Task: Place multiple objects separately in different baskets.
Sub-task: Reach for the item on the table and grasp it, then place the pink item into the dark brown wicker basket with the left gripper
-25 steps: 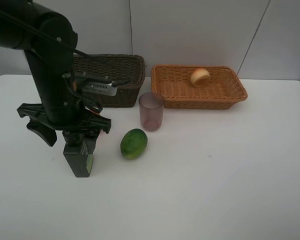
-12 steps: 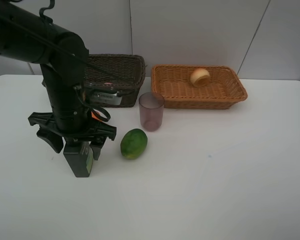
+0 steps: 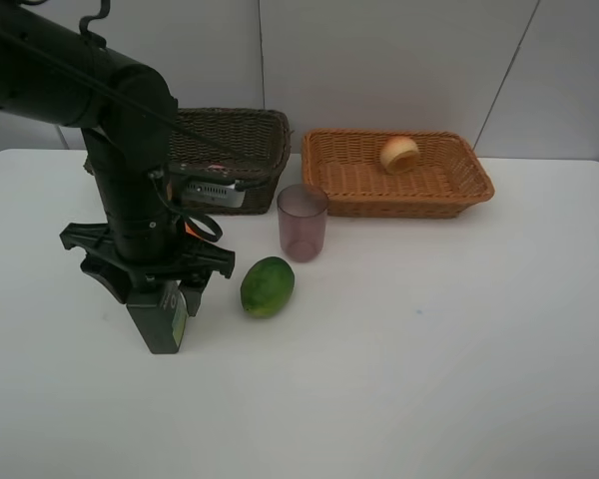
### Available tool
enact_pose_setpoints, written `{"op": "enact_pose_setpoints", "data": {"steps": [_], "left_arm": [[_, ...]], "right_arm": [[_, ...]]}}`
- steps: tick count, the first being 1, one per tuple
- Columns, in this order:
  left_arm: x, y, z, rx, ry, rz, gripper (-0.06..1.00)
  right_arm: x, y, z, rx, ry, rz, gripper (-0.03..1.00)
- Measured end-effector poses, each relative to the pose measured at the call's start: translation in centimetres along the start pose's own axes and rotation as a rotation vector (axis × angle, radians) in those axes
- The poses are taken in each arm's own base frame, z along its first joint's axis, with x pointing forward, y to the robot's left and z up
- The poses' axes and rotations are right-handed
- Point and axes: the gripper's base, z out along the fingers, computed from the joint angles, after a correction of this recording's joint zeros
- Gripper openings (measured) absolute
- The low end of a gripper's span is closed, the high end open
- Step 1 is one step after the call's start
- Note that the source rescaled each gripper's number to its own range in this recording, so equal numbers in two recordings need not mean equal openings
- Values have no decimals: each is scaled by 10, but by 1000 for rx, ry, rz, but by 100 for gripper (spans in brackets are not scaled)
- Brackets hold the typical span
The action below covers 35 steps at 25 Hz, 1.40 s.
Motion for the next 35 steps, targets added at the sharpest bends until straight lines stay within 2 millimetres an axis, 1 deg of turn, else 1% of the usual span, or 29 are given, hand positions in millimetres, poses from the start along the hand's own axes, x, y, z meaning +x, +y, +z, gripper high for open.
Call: {"op": "enact_pose_setpoints", "data": {"steps": [2, 3, 4, 26, 28, 30, 35], "left_arm": [[0, 0, 0, -5, -3, 4, 70], [-1, 1, 0, -10, -6, 7, 59], [-1, 1, 0, -11, -7, 8, 50], [-1, 1, -1, -10, -12, 110, 50], [1, 2, -6, -4, -22, 108, 50], [2, 4, -16, 6, -40, 105, 50], [4, 7, -46, 46, -102, 119, 50]], "right_arm": [[0, 0, 0, 0, 0, 0, 95], [0, 0, 0, 0, 0, 0, 95], [0, 0, 0, 0, 0, 0, 95], [0, 0, 0, 0, 0, 0, 95], [0, 0, 0, 0, 0, 0, 95], [0, 0, 0, 0, 0, 0, 95], [0, 0, 0, 0, 0, 0, 95]]}}
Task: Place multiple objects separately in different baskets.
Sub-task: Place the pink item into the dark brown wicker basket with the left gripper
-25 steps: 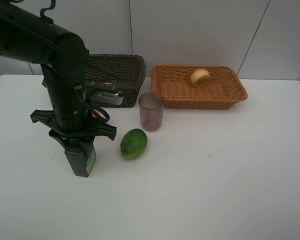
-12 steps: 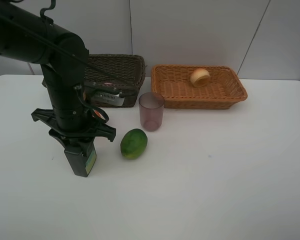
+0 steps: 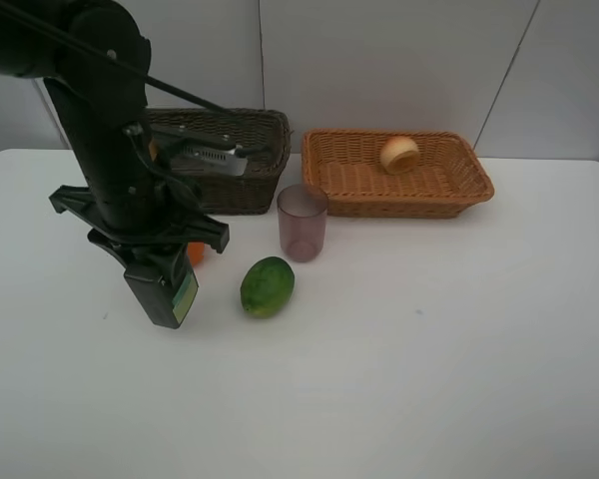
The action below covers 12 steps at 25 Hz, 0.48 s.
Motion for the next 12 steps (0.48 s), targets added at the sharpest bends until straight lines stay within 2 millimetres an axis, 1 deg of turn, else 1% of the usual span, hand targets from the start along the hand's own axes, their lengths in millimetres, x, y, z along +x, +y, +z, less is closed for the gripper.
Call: {"op": "enact_pose_setpoints", "data": {"steps": [4, 12], "left_arm": [[-4, 0, -22, 30, -71, 28, 50], [-26, -4, -60, 67, -220, 111, 50]], "right_arm": [[0, 0, 0, 0, 0, 0, 95], [0, 0, 0, 0, 0, 0, 95]]}}
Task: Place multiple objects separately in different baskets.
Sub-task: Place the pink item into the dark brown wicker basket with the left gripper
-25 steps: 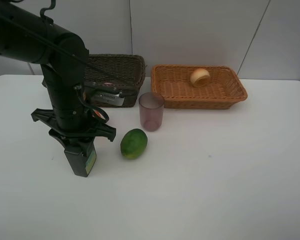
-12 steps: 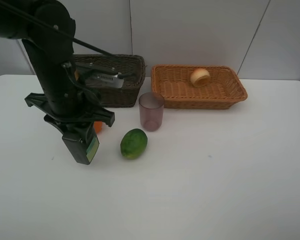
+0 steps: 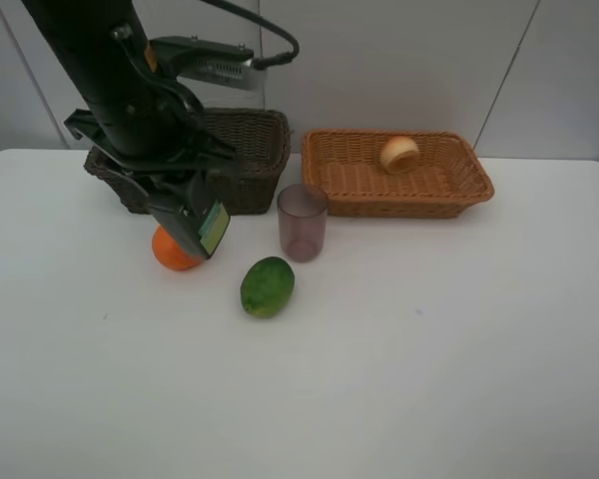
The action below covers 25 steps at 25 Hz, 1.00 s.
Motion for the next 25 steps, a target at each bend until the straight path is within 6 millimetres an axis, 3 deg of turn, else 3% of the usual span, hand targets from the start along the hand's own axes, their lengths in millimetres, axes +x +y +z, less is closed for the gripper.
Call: {"op": "enact_pose_setpoints", "data": {"steps": [6, 14, 19, 25], "left_arm": [[-27, 17, -25, -17, -144, -23, 50], [-48, 74, -37, -76, -263, -158, 50], [-58, 106, -26, -121, -290, -237, 50], [-78, 113, 1, -142, -256, -244, 50]], "right_arm": [[0, 0, 0, 0, 0, 0, 95], [0, 0, 0, -1, 0, 0, 95], [0, 0, 0, -1, 0, 0, 95], [0, 0, 0, -1, 0, 0, 95]]}}
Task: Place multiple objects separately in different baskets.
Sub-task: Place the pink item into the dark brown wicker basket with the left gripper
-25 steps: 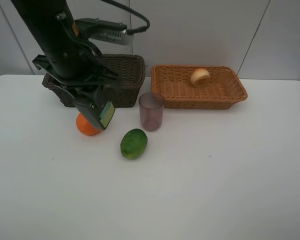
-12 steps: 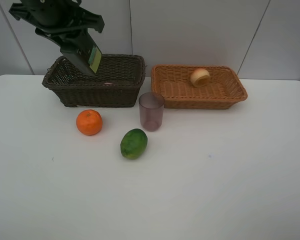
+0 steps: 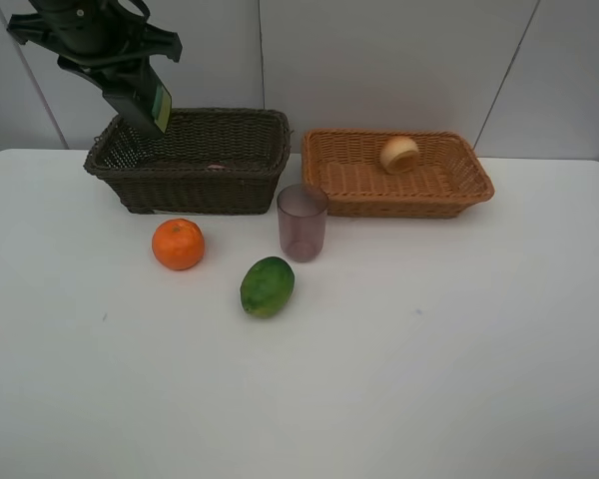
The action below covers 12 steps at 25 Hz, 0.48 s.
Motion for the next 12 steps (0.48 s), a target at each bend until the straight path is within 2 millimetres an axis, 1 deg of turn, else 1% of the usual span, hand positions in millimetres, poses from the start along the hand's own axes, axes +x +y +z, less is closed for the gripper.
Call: {"op": "enact_pose_setpoints", "data": {"steps": [5, 8, 12], "left_arm": [[-11, 0, 21, -12, 9, -5, 50], [-15, 0, 36, -17, 22, -9, 50], [-18, 5, 55, -30, 39, -19, 50]], "right_arm": [[0, 0, 0, 0, 0, 0, 95], [0, 0, 0, 0, 0, 0, 95], [0, 0, 0, 0, 0, 0, 95]]}}
